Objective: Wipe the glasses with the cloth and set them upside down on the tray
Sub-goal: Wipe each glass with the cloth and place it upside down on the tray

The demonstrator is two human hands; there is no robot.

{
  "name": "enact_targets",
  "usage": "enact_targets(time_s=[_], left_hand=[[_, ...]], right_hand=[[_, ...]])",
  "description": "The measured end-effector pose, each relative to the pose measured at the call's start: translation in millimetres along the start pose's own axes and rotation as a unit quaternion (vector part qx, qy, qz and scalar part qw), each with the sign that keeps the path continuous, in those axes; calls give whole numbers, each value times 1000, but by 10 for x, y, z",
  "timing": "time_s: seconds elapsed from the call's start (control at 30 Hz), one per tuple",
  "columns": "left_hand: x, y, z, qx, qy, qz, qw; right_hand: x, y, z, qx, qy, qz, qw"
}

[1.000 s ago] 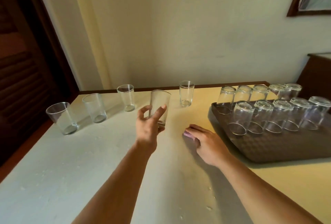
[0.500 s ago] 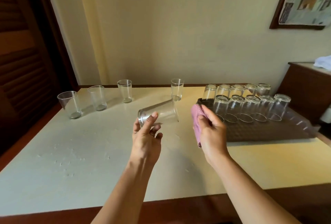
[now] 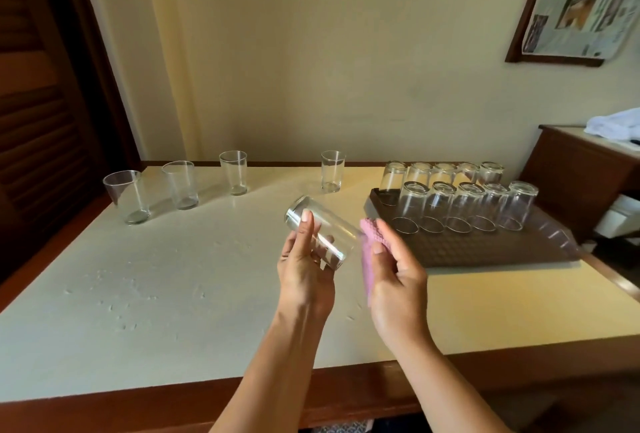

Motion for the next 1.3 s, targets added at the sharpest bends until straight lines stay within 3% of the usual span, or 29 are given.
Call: enact_targets(time_s=[0.1, 0.2, 0.4, 0.6, 0.73, 0.9, 1.07, 1.17, 1.3], left_hand=[[-18, 21, 50, -5, -47, 13, 999], [-4, 118, 133, -26, -131, 50, 990], [-25, 202, 137, -65, -244, 159, 954], [79, 120, 37, 41, -198, 115, 972], [96, 159, -3, 1, -252, 200, 947], [134, 195, 4, 99, -292, 181, 934], [101, 136, -120, 40, -291, 229, 928], [138, 210, -56, 74, -266, 213, 937], [248, 180, -116, 76, -195, 191, 959]], right_hand=[[-65, -57, 98, -58, 29, -29, 997], [7, -89, 57, -114, 96, 16, 989], [-14, -135, -41, -96, 100, 22, 990], [97, 73, -31, -154, 105, 56, 981], [1, -148, -17, -134, 40, 50, 989], [31, -201, 76, -159, 73, 61, 983], [47, -98, 11, -165, 28, 62, 984], [-5, -341, 134, -177, 70, 33, 981], [128, -189, 236, -199, 63, 77, 975]])
Point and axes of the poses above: each hand's wrist, its own y-axis away from the middle knuckle, its own x-axis out of the palm, z = x × y, the point moved 1 cm from there along -y, towards the middle knuckle, and after that the axes turned 7 degrees about z, right-handed, at the moved point
